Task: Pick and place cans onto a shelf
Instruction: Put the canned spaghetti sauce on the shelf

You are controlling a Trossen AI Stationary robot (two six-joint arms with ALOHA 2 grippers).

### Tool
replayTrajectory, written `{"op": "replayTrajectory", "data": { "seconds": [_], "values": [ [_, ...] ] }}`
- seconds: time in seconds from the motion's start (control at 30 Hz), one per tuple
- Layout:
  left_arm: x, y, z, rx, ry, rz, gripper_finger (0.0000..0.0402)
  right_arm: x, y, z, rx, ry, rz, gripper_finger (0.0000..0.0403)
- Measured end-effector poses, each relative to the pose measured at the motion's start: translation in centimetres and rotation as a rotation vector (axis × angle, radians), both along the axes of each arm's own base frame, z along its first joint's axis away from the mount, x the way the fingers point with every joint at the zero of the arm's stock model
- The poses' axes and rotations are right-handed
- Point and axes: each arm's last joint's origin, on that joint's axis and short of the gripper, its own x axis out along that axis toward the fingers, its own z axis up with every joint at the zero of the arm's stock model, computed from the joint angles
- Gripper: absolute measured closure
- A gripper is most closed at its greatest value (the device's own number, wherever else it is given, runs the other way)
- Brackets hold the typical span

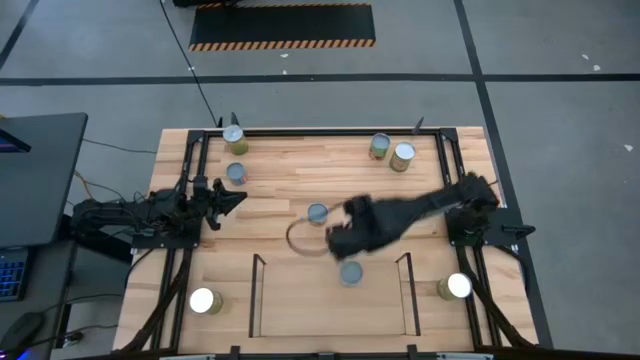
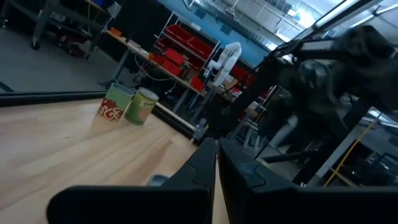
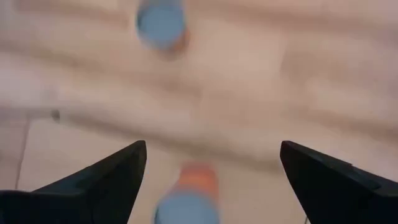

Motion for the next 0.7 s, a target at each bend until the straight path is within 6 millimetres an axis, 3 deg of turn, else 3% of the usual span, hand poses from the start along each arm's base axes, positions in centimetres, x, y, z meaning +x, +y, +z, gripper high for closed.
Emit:
{"op": "replayTrajectory", "data": {
  "seconds": [0.17,0.3,0.47,0.7],
  "values": [
    [0.0,0.0,0.1,-0.023,-0.012,-0.004,0.0376,-1.9,-6.7,2.3,-0.161,-0.019,-0.035,0.0024],
    [0.0,0.0,0.1,-0.052,-0.029,-0.009,0.0376,-3.3,-12.4,2.5,-0.233,0.088,0.023,0.0024],
    [0.0,0.0,0.1,-0.088,-0.040,-0.024,0.0355,-4.2,-19.3,0.7,-0.201,0.188,0.156,0.0025],
    [0.0,0.0,0.1,-0.151,-0.055,-0.022,0.0254,-4.7,-28.0,-3.4,-0.120,0.189,0.290,0.0025]
  ]
}}
